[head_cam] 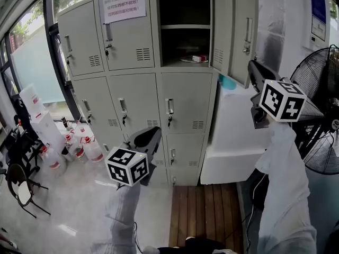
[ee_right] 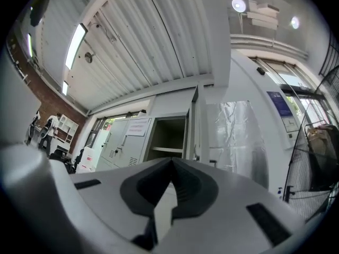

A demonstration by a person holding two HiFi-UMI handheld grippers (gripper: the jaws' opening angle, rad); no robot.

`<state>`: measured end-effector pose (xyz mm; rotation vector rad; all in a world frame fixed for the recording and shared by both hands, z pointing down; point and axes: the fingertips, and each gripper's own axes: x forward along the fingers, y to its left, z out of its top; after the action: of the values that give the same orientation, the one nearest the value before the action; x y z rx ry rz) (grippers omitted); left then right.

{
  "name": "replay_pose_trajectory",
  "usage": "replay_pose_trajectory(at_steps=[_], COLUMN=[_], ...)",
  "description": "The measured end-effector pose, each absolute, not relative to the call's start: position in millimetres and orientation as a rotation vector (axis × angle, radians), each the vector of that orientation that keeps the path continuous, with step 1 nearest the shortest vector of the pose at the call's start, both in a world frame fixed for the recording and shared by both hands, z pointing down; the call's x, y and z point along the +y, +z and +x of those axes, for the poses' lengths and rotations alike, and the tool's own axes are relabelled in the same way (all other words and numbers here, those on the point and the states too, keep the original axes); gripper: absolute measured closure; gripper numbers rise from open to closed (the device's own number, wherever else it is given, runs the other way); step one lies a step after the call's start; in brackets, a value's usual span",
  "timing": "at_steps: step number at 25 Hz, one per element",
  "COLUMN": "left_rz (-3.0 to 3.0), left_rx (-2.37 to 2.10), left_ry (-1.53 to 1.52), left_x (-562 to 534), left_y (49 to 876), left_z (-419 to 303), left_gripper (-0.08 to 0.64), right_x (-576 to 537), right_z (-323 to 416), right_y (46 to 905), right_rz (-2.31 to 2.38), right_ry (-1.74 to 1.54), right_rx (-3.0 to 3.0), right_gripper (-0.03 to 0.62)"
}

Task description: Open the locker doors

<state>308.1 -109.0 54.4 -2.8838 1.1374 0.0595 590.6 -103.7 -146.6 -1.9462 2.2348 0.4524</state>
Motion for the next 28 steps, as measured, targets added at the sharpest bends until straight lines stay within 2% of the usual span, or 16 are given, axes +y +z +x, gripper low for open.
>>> replay_pose_trajectory(at_steps=[15, 28], left_rz=[-2.898, -2.934], left_rx=[1.3, 1.446], left_ry=[0.08, 0.008], left_x=[-55, 7], left_y=[122, 213], left_z=[254, 212], left_gripper=[0.545, 0.545], right_x=[-39, 20], right_z=[519, 434], right_y=[39, 184], right_rz=[-1.825, -1.782], right_ry=[0.224, -0.177], right_rx=[2.381, 2.399], right_gripper=[0.591, 0.592])
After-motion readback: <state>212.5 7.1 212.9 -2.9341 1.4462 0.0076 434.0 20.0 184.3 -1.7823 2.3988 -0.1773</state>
